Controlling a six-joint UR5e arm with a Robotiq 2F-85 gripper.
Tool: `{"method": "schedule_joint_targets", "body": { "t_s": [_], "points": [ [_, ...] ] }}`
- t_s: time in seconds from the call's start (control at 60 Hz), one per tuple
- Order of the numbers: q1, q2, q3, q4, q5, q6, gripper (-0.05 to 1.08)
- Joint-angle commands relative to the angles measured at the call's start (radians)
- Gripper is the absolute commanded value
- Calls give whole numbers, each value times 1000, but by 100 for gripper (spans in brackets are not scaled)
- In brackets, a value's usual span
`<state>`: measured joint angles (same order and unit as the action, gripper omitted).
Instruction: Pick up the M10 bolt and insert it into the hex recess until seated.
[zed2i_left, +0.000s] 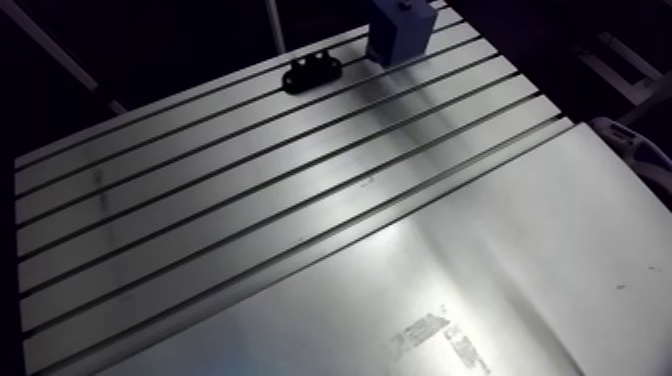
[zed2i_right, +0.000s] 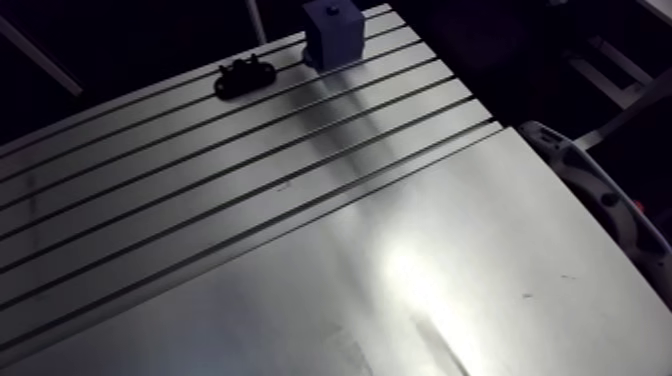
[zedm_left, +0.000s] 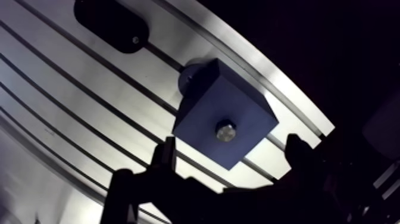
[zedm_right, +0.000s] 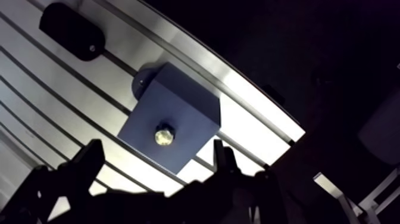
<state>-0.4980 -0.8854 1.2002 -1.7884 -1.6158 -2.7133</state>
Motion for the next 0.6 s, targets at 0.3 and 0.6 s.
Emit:
{"method": "schedule_joint_targets", "body": {
  "t_s": [0.3, 0.6],
  "points": [
    [-5, -86, -6, 10, -7, 368, 33],
    [-4, -91, -26, 109, -24, 602, 103]
  ]
}}
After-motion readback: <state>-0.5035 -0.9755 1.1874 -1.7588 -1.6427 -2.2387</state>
